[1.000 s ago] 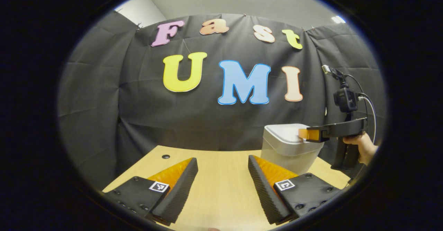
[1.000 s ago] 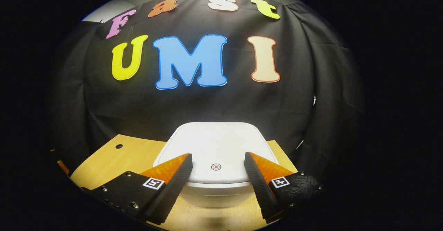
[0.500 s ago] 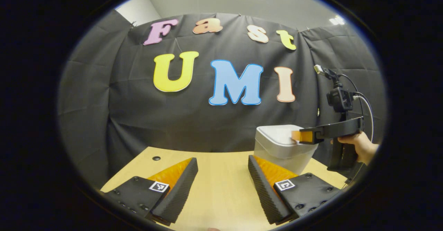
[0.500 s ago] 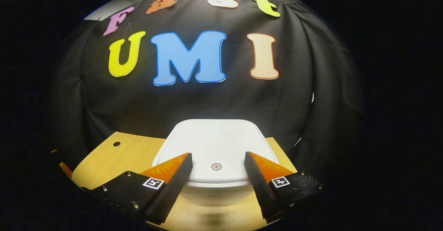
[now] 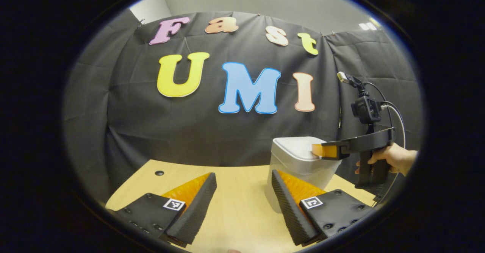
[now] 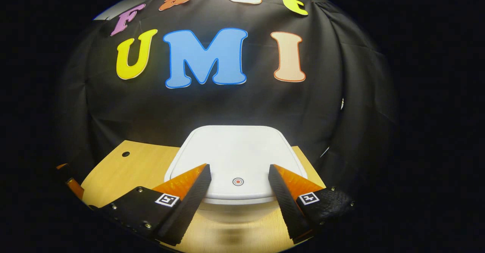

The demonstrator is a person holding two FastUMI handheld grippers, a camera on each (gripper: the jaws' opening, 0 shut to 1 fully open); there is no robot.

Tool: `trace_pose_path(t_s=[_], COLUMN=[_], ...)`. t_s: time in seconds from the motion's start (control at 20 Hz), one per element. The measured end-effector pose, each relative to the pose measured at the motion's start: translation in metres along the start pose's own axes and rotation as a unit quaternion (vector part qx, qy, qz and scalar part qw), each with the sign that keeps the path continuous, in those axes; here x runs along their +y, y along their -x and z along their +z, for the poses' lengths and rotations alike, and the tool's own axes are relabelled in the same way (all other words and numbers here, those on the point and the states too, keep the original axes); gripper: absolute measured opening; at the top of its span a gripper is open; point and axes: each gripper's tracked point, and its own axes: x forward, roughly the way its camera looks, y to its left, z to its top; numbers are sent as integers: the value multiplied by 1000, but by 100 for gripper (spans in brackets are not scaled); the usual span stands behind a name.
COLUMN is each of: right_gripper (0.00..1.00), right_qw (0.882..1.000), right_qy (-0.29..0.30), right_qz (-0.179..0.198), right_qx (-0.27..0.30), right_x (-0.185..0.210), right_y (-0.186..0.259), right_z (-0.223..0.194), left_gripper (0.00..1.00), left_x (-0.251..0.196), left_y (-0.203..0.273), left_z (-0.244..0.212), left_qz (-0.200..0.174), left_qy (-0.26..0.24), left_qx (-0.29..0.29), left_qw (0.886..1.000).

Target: Press the lid of the desktop garbage bin to open it, pick up the crumpled paper on the desktop and throw it into the bin, then pick up the pop can on the desktop and drop it into the bin, and finally close the garbage bin lid.

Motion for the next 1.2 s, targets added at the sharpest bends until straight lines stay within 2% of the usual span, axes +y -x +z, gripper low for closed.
trace_pose_path(t_s=[0.25, 0.35, 0.8, 1.2], right_gripper=[99, 99, 98, 97], right_qw=[1000, 1000, 997, 995], right_qy=[23, 30, -18, -27], right_qz=[7, 3, 0, 2], right_qx=[7, -7, -80, -91], right_x=[0, 0, 0, -1], right_y=[-4, -5, -4, -4], right_z=[1, 1, 8, 10], left_gripper=[96, 96, 96, 96], left_x=[3, 4, 11, 4], left_y=[-5, -4, 11, 17], left_z=[-4, -4, 9, 15], left_qz=[-3, -1, 29, 50], left_qy=[5, 7, -10, -13], left_qx=[5, 7, -6, -13], left_qw=[1000, 1000, 1000, 999])
